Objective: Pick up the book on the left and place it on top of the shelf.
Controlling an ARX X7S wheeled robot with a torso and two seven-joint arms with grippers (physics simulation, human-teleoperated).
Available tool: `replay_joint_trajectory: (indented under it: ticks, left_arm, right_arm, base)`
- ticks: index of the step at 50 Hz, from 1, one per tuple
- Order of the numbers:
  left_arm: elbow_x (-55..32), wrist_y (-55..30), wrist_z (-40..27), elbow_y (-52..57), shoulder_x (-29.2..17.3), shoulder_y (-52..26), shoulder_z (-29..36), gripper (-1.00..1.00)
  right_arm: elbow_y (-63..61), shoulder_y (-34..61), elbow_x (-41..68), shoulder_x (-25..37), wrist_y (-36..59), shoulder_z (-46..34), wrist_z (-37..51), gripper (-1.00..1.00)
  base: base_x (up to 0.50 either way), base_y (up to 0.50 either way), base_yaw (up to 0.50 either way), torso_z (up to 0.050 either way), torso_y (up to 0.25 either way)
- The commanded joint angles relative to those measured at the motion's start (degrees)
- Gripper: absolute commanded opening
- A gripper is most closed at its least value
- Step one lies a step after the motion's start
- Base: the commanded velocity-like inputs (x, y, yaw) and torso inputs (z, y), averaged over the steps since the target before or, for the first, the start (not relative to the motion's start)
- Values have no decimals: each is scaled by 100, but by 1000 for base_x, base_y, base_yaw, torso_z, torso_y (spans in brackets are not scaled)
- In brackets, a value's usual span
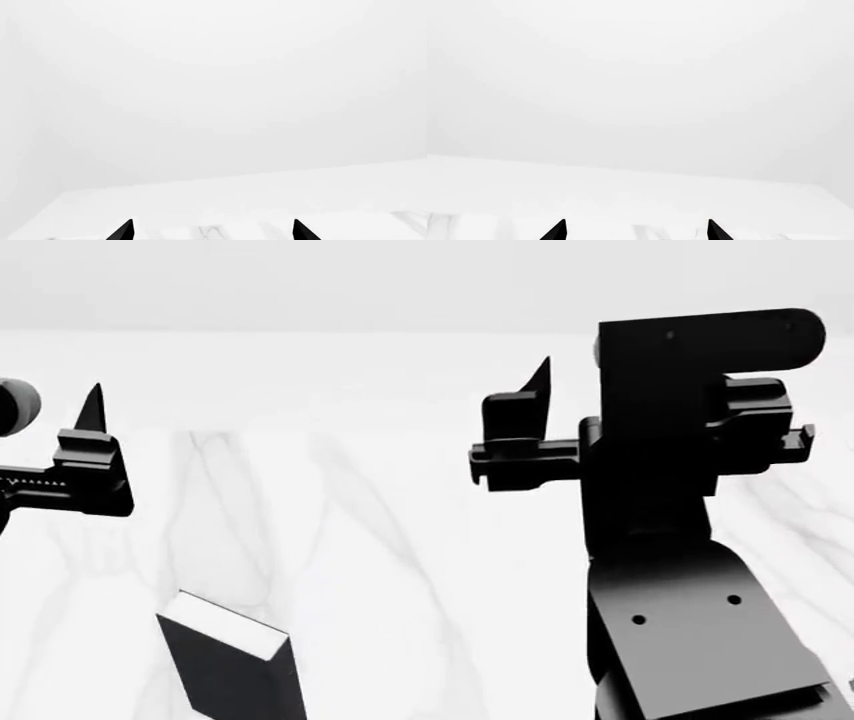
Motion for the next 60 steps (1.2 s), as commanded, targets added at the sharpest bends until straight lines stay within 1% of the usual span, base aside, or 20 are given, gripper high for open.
replay_joint_trajectory:
  ticks: [1,3,4,6,7,8,9,13,14,15,17,18,22,28,35,36,38,40,41,60]
  left_arm:
    - [-29,4,-14,-2,-10,12,-3,100]
    - [-34,0,-20,5,-10,16,-2,100]
    - [-35,4,-23,3,-9,23,-1,100]
    - [-37,13,-24,-10,-11,24,0,100]
    - [-35,16,-26,-18,-14,21,7,100]
    - [-38,15,-28,-20,-13,18,7,100]
    - [-40,7,-29,-15,-16,10,14,100]
    - [-44,-2,-33,-25,-39,-6,8,100]
    - [-47,-8,-34,-27,-43,-10,0,100]
    - [-49,-8,-36,-27,-44,-10,1,100]
    - [-56,-7,-39,-23,-46,-8,-5,100]
    - [-49,16,-38,-41,-48,3,8,100]
    - [-54,32,-39,-64,-54,3,12,100]
    - [-60,44,-41,-86,-59,-9,29,100]
    - [-69,71,-48,-115,-68,7,25,100]
    - [-69,70,-51,-113,-71,8,28,100]
    - [-70,58,-59,-103,-78,10,32,100]
    - [-76,50,-64,-93,-81,13,32,100]
    - [-78,46,-66,-90,-83,14,32,100]
    - [-108,69,-93,-115,-100,24,53,100]
  right_arm:
    - [66,44,44,27,130,-76,-10,100]
    - [82,73,168,67,204,-122,-182,100]
    - [214,190,-36,174,347,-512,-79,100]
    - [302,235,34,191,287,-585,-224,100]
    - [408,315,-41,259,210,-780,-265,100]
    - [553,439,182,364,137,-978,-755,100]
    - [591,478,228,383,160,-1016,-844,100]
    - [864,727,175,643,-98,-1693,-1361,100]
    - [976,808,345,671,-61,-1764,-1668,100]
    - [980,811,346,672,-64,-1765,-1669,100]
    - [1197,932,460,718,-153,-1909,-2021,100]
    - [1295,1013,639,782,-106,-2054,-2410,100]
    - [1321,1051,720,834,-302,-2169,-2698,100]
    - [1558,1233,865,843,-188,-2431,-3115,100]
    - [1641,1203,903,852,-361,-2627,-3359,100]
    - [1676,1210,967,827,-262,-2610,-3390,100]
    - [1542,1113,967,924,-527,-2737,-3576,100]
    - [1515,1117,1093,932,-390,-2742,-3690,100]
    - [1546,1170,1119,918,-226,-2794,-3704,100]
    - [1298,934,1227,935,-200,-2985,-3751,100]
  base:
    - [0,0,0,0,0]
    - [0,0,0,0,0]
    - [0,0,0,0,0]
    - [0,0,0,0,0]
    - [0,0,0,0,0]
    - [0,0,0,0,0]
    - [0,0,0,0,0]
    - [0,0,0,0,0]
    - [0,0,0,0,0]
    - [0,0,0,0,0]
    - [0,0,0,0,0]
    - [0,0,0,0,0]
    - [0,0,0,0,0]
    - [0,0,0,0,0]
    - [0,0,0,0,0]
    - [0,0,0,0,0]
    - [0,0,0,0,0]
    - [0,0,0,0,0]
    - [0,0,0,0,0]
    - [0,0,0,0,0]
